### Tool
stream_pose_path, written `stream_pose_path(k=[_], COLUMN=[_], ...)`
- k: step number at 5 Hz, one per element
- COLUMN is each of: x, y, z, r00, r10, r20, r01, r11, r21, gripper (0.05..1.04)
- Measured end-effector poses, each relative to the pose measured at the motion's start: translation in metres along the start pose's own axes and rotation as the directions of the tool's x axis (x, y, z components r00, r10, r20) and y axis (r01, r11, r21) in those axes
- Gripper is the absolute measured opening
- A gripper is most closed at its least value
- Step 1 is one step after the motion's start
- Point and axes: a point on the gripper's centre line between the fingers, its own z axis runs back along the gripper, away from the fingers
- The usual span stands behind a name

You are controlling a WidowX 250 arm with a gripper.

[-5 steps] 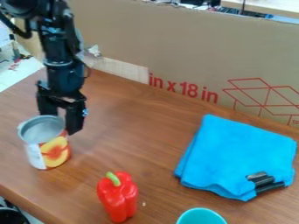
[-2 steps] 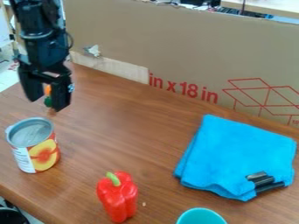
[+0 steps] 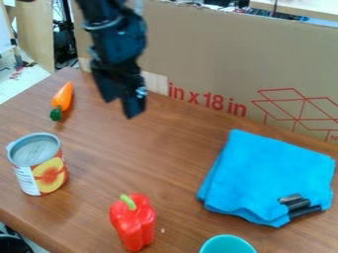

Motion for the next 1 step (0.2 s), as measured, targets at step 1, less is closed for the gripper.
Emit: stream_pose_path(k=[1], x=[0.0042], y=[-0.0425], z=[-0.0074], r00=[1.0], r10=[-0.02], r20=[-0.02], r01=[0.02], r11=[0.999], r21=[-0.034], gripper=[1.007])
